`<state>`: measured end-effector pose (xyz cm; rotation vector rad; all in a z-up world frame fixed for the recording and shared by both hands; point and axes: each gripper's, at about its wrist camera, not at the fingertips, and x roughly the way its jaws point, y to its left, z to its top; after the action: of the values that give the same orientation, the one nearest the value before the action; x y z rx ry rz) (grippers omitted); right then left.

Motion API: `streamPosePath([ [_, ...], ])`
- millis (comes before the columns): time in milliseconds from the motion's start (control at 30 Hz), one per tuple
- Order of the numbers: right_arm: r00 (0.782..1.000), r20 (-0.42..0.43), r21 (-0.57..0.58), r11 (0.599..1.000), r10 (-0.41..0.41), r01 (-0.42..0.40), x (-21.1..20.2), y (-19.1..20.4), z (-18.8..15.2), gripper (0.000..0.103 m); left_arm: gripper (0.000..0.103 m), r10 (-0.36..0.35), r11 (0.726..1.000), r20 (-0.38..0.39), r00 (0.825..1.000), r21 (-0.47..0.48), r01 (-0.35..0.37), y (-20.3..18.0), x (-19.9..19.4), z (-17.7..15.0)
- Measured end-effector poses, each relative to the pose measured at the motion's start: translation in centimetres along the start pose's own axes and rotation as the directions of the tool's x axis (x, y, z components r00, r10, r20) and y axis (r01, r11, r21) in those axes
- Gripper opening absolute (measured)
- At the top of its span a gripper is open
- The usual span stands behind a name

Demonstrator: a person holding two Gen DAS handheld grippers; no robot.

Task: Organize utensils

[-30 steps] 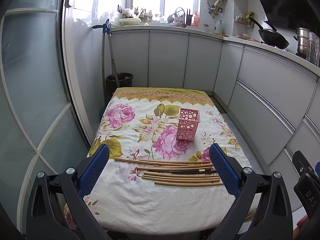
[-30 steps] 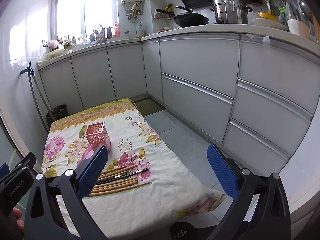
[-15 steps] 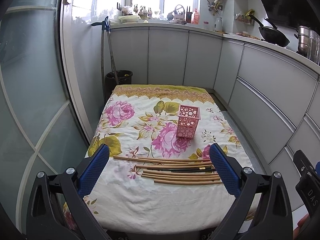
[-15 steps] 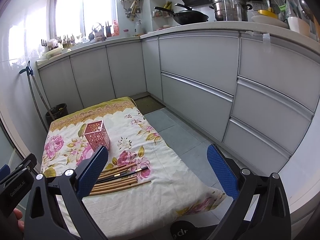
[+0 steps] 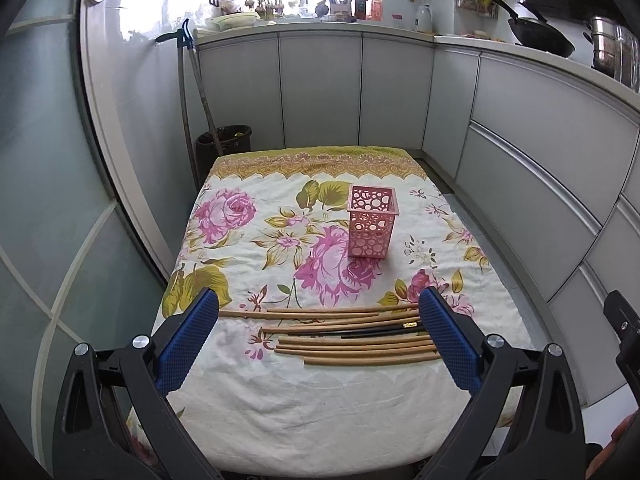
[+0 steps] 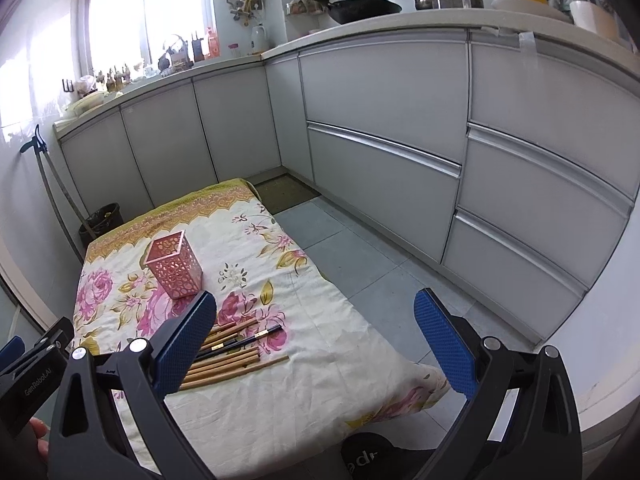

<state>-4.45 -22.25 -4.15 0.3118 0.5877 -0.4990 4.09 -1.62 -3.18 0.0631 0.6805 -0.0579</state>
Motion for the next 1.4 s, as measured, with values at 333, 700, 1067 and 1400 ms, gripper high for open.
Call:
streamPosePath([
  [333, 0.995, -0.090, 0.075, 0.996, -0.041, 0.048, 5.8, -2.4, 0.3, 0.096, 0.096, 0.002, 0.999, -0.059, 0.998, 0.053, 0.001, -2.3, 5.2, 1.0],
  [700, 0.970, -0.241, 0.233, 0.972, 0.025, 0.033, 11.0, -6.3, 0.7, 0.096, 0.083, -0.289, 0.788, -0.459, 0.840, 0.384, 0.482, -11.6, 14.9, 2.1],
  [1067, 0.943, -0.317, 0.287, 0.958, 0.102, -0.007, 13.5, -6.2, 0.6, 0.096, 0.041, -0.140, 0.581, -0.783, 0.606, 0.430, 0.691, -15.9, 22.6, 0.9],
  [1400, 0.932, -0.340, 0.302, 0.953, 0.125, -0.018, 14.3, -6.2, 0.4, 0.096, 0.028, -0.018, 0.502, -0.799, 0.601, 0.513, 0.696, -16.8, 24.5, -0.8],
])
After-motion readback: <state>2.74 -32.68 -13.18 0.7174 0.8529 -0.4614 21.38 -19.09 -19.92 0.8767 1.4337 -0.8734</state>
